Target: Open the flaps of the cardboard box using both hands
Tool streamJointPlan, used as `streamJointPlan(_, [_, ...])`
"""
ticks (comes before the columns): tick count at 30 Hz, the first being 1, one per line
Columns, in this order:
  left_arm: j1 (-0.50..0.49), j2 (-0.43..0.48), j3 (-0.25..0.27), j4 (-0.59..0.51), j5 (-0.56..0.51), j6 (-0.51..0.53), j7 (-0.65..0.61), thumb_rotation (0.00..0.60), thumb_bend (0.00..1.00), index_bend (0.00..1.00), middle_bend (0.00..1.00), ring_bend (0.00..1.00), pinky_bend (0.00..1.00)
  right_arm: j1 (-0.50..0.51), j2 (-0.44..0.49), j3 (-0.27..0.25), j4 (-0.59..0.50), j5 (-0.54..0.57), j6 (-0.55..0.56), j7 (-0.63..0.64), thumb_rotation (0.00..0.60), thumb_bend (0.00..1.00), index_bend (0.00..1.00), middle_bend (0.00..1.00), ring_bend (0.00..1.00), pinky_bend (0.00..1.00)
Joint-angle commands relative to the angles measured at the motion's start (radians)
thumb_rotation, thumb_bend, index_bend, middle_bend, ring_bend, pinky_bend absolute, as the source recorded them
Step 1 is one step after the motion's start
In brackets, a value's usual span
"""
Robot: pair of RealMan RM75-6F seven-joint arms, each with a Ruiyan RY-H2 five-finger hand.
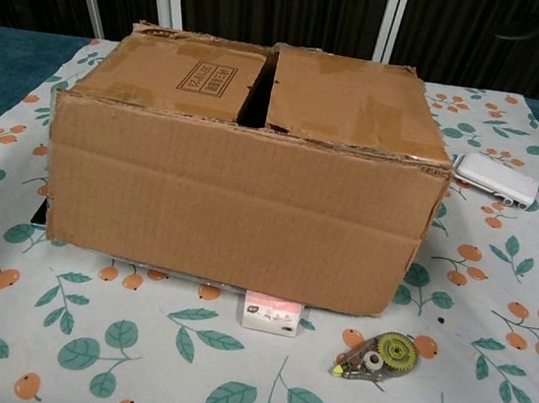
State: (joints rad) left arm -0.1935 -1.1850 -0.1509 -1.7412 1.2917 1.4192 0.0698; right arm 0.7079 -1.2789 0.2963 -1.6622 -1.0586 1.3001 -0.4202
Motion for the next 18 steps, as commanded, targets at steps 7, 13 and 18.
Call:
streamJointPlan(7, [-0.004, -0.035, 0.010, 0.056, 0.021, 0.002, 0.010, 0.600, 0.06, 0.00, 0.00, 0.00, 0.01, -0.261, 0.144, -0.156, -0.077, -0.106, 0.171, 0.148, 0.600, 0.24, 0.00, 0.00, 0.00, 0.22])
streamJointPlan(13, [-0.005, -0.047, 0.011, 0.082, 0.022, -0.002, 0.001, 0.600, 0.06, 0.00, 0.00, 0.00, 0.01, -0.349, 0.147, -0.201, -0.002, -0.157, 0.217, 0.224, 0.600, 0.26, 0.00, 0.00, 0.00, 0.22])
streamJointPlan(18, [-0.014, -0.035, 0.009, 0.069, 0.032, -0.008, 0.024, 0.600, 0.08, 0.00, 0.00, 0.00, 0.01, -0.403, 0.140, -0.227, 0.045, -0.187, 0.236, 0.277, 0.600, 0.27, 0.00, 0.00, 0.00, 0.22])
